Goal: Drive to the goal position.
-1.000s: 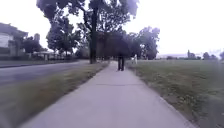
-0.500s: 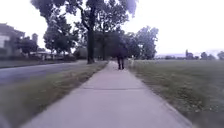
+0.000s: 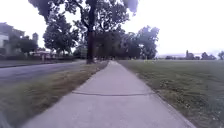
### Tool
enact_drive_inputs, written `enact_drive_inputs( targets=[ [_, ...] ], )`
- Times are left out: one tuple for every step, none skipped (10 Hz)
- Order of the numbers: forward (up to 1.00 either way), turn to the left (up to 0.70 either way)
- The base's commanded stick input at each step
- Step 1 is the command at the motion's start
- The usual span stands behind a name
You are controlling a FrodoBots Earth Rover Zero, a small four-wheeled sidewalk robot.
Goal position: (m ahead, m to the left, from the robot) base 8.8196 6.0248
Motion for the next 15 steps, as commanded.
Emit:
enact_drive_inputs(
  targets=[
    [0.0,0.0],
    [0.0,0.0],
    [0.0,0.0],
    [0.0,0.0],
    [0.12,0.0],
    [0.32,0.0],
    [0.44,0.0],
    [0.45,0.0],
    [0.45,0.0],
    [0.45,0.0],
    [0.45,0.0],
    [0.45,0.0],
    [0.45,0.0],
    [0.45,0.0],
    [0.48,0.0]
  ],
)
